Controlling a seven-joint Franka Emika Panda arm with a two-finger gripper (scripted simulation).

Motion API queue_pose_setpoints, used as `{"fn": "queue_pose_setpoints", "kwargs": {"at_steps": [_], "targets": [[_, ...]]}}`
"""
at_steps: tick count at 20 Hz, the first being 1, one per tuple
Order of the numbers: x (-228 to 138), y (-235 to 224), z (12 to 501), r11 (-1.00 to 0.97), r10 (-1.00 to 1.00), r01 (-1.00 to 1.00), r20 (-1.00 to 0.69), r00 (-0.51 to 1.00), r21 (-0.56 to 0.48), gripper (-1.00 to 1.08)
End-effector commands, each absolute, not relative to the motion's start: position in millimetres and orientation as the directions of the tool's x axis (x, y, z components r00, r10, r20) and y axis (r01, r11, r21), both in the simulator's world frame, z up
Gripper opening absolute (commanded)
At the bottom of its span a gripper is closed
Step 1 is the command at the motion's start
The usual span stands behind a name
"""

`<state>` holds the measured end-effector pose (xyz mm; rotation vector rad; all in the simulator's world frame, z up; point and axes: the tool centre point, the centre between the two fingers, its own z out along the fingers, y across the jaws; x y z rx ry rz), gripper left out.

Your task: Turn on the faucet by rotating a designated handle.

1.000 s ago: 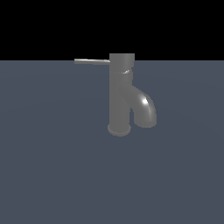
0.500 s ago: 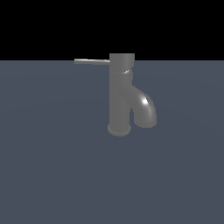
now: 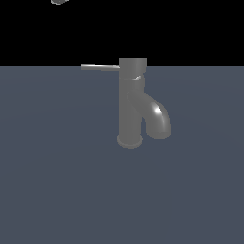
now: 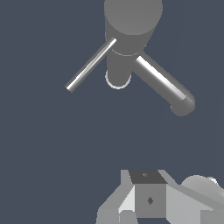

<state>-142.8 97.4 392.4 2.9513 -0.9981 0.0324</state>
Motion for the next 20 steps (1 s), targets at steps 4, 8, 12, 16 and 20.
{"fn": "queue_pose_setpoints", "kwargs": {"at_steps": [4, 8, 12, 16, 20], "targets": [[-117, 108, 374, -0.716, -0.697, -0.698, 0.023, 0.716, 0.012, -1.0], [-97, 113, 361, -0.654, -0.756, -0.756, 0.019, 0.654, 0.008, -1.0], [-77, 116, 348, -0.588, -0.809, -0.809, 0.015, 0.588, 0.005, -1.0], [-57, 118, 335, -0.517, -0.856, -0.856, 0.011, 0.517, 0.003, -1.0], [-36, 117, 322, -0.441, -0.897, -0.897, 0.008, 0.441, 0.001, -1.0]]}}
